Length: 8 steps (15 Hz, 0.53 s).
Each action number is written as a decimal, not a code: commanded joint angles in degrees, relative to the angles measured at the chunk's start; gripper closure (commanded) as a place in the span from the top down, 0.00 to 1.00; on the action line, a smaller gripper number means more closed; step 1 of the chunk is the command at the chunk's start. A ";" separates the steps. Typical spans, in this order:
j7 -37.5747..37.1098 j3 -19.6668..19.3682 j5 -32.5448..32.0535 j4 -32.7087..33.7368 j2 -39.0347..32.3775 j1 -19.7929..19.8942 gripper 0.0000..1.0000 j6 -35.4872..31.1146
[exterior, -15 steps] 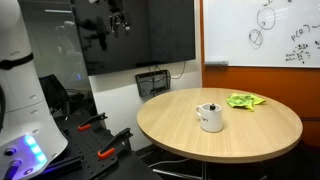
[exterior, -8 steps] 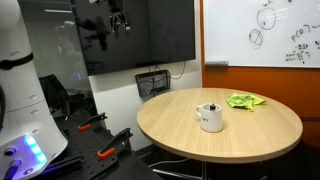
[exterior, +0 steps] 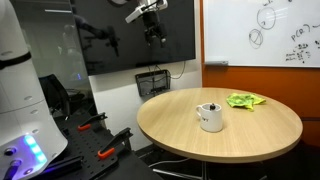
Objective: Put the marker on the table
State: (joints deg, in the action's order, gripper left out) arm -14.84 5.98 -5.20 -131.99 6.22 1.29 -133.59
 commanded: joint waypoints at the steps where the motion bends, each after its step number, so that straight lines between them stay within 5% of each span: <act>1: 1.38 -3.05 -6.73 8.26 -11.50 0.74 1.00 1.48; 8: 13.35 -7.95 -10.12 21.39 -27.71 -0.06 1.00 12.69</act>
State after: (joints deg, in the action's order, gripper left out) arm -2.96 -0.23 -12.46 -115.70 -17.44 2.60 -127.98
